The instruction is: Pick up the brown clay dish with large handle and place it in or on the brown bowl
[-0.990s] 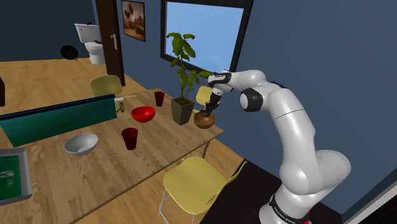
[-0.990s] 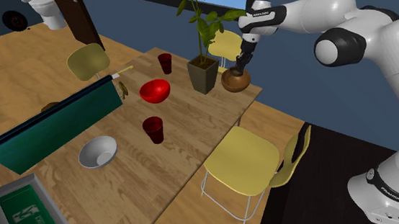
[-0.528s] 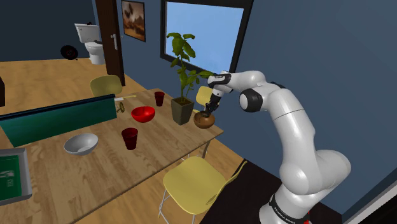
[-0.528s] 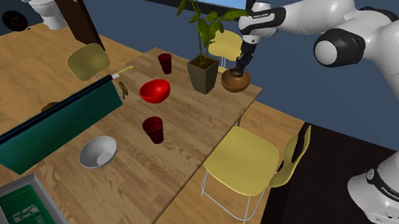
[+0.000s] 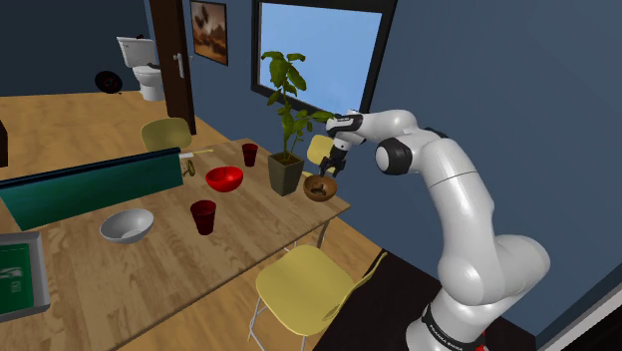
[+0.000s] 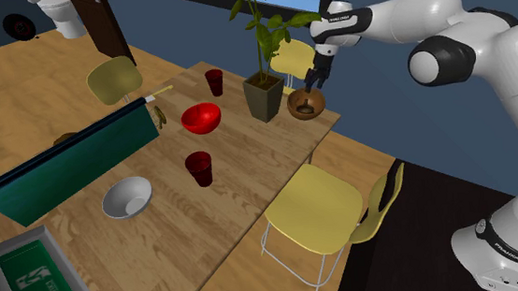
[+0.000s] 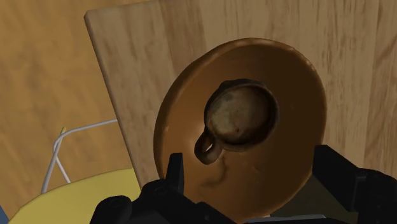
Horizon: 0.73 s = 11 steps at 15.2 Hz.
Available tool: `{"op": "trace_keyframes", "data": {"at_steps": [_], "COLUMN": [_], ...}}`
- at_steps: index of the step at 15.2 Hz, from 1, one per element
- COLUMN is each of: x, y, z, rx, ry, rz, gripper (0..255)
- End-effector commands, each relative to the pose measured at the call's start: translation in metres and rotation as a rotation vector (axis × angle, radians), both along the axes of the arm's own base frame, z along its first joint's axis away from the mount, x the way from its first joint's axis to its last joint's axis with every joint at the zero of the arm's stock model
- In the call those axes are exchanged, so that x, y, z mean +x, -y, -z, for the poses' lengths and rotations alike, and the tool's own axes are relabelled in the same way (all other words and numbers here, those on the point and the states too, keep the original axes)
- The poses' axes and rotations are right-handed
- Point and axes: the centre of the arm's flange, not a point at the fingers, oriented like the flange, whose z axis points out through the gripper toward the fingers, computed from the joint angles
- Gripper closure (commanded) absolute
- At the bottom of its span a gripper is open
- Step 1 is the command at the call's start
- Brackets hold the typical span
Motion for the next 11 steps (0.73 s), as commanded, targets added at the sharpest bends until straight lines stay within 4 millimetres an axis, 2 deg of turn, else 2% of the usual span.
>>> {"op": "trace_keyframes", "data": {"at_steps": [1, 3, 11], "x": [-0.001, -0.004, -0.004], "y": [0.005, 0.011, 0.011], "z": [-0.02, -0.043, -0.043], "rx": [0.0, 0.0, 0.0], "ry": [0.0, 0.0, 0.0], "rz": [0.0, 0.0, 0.0], "gripper": [0, 0, 0]}}
